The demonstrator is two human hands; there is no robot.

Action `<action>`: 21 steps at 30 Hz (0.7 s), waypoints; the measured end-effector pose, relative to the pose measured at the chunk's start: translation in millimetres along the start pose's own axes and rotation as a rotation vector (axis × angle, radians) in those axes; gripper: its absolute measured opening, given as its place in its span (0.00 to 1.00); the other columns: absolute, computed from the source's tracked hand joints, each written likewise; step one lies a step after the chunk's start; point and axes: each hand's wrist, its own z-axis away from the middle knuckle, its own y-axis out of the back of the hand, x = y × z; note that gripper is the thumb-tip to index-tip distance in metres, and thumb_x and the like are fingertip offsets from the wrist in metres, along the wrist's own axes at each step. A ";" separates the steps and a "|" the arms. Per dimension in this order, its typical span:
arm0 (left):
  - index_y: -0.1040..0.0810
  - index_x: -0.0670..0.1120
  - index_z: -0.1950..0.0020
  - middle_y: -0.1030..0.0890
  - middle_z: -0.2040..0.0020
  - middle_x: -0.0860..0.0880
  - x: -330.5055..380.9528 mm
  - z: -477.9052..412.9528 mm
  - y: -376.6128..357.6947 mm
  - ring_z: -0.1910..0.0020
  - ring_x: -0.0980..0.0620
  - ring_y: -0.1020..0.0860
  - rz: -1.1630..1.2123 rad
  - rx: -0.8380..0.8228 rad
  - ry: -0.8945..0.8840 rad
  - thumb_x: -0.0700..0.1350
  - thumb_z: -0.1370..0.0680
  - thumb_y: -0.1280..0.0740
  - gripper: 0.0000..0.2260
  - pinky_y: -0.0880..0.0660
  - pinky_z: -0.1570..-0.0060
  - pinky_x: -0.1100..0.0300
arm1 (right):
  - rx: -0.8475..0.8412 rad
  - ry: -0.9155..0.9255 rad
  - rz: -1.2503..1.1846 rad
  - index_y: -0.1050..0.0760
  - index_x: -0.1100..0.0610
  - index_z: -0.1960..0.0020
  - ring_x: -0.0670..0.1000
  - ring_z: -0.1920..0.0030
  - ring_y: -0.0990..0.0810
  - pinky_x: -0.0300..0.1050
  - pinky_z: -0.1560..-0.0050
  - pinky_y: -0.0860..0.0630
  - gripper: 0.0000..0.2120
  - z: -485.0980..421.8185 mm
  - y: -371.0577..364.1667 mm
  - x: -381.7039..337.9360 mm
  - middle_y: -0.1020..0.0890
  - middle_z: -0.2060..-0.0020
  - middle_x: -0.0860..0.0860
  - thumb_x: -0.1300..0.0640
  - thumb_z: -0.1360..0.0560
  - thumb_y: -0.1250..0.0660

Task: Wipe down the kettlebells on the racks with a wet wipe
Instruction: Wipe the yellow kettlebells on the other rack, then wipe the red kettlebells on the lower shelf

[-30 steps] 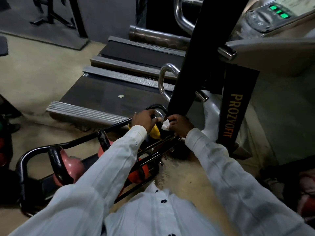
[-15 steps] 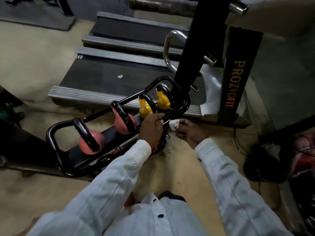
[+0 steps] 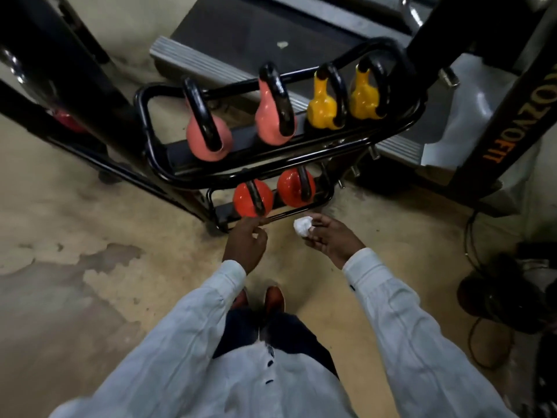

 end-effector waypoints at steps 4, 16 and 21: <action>0.18 0.44 0.44 0.18 0.46 0.47 -48.8 2.1 3.7 0.54 0.49 0.19 0.020 -0.025 0.109 0.42 0.26 0.36 0.13 0.22 0.47 0.53 | 0.054 -0.078 0.039 0.34 0.59 0.32 0.52 0.55 0.21 0.47 0.53 0.21 0.20 -33.5 -19.9 33.9 0.23 0.46 0.59 0.69 0.22 0.38; 0.20 0.49 0.40 0.18 0.43 0.43 -206.4 -118.3 -62.0 0.45 0.41 0.20 -0.125 -0.095 0.085 0.45 0.26 0.38 0.15 0.24 0.43 0.51 | 0.018 0.101 0.348 0.25 0.55 0.53 0.49 0.61 0.21 0.38 0.66 0.23 0.04 -228.1 -46.1 114.0 0.20 0.58 0.54 0.62 0.21 0.34; 0.19 0.47 0.43 0.20 0.42 0.42 -252.6 -178.6 -95.2 0.44 0.48 0.22 -0.084 0.008 -0.186 0.44 0.25 0.39 0.15 0.28 0.41 0.59 | -0.084 0.167 0.721 0.26 0.59 0.54 0.46 0.67 0.24 0.32 0.74 0.26 0.03 -310.8 -31.9 131.7 0.23 0.65 0.51 0.64 0.22 0.33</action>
